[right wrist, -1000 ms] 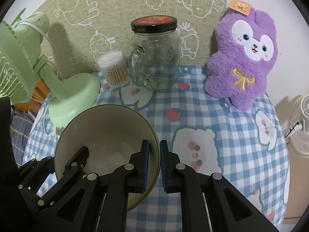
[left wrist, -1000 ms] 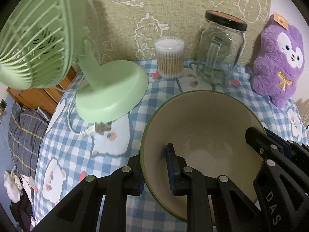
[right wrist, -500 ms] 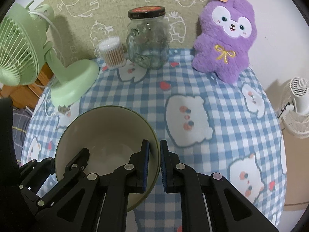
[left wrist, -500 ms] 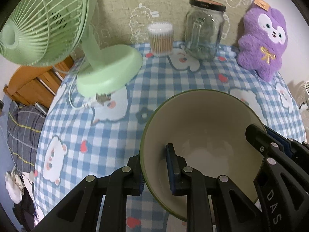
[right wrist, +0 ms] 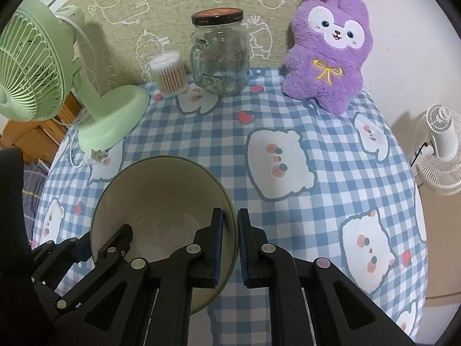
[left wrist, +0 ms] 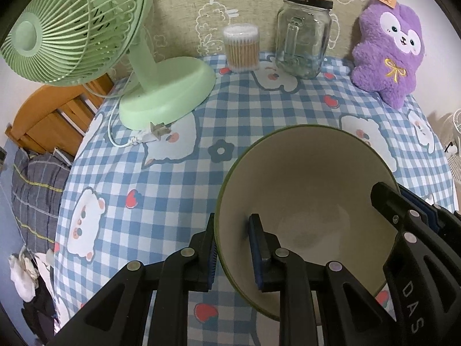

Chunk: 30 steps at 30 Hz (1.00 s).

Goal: Organize plates and bowls
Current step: 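Lift the patterned bowl with both tools and carry it toward the plate stack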

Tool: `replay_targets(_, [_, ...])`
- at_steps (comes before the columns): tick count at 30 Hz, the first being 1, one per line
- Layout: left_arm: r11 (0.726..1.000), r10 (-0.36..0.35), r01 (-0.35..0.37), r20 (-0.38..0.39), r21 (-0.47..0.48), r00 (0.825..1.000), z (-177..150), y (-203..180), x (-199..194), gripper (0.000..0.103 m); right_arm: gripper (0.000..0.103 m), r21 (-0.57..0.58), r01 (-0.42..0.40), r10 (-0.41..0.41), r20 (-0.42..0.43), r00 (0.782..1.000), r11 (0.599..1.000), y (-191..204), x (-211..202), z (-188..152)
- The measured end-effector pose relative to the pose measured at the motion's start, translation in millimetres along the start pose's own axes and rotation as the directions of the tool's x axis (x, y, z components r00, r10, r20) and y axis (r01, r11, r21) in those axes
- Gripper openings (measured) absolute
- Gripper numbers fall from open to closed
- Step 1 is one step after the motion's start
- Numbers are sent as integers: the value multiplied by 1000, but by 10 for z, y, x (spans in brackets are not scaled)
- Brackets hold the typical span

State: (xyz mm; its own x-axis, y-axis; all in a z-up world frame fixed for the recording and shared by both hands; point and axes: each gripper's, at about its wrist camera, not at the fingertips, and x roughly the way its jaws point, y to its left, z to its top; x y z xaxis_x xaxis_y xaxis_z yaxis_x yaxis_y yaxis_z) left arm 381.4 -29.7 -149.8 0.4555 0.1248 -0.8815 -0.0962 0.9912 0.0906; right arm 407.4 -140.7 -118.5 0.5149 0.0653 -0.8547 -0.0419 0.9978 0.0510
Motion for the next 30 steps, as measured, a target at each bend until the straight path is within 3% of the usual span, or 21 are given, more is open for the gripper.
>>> replay_targets(3, [1000, 12, -12, 25, 14, 1000, 10, -6, -56, 19, 12, 1, 3, -3, 2, 1000, 1000, -2, -19, 10])
replay_targets(17, [999, -38, 38, -17, 11, 999, -7, -7, 23, 14, 14, -3, 33, -33, -5, 999, 999, -3, 45, -7])
replay_targets(30, [999, -42, 42, 7, 31, 999, -11, -13, -58, 11, 14, 11, 46, -46, -11, 999, 999, 15, -27, -34])
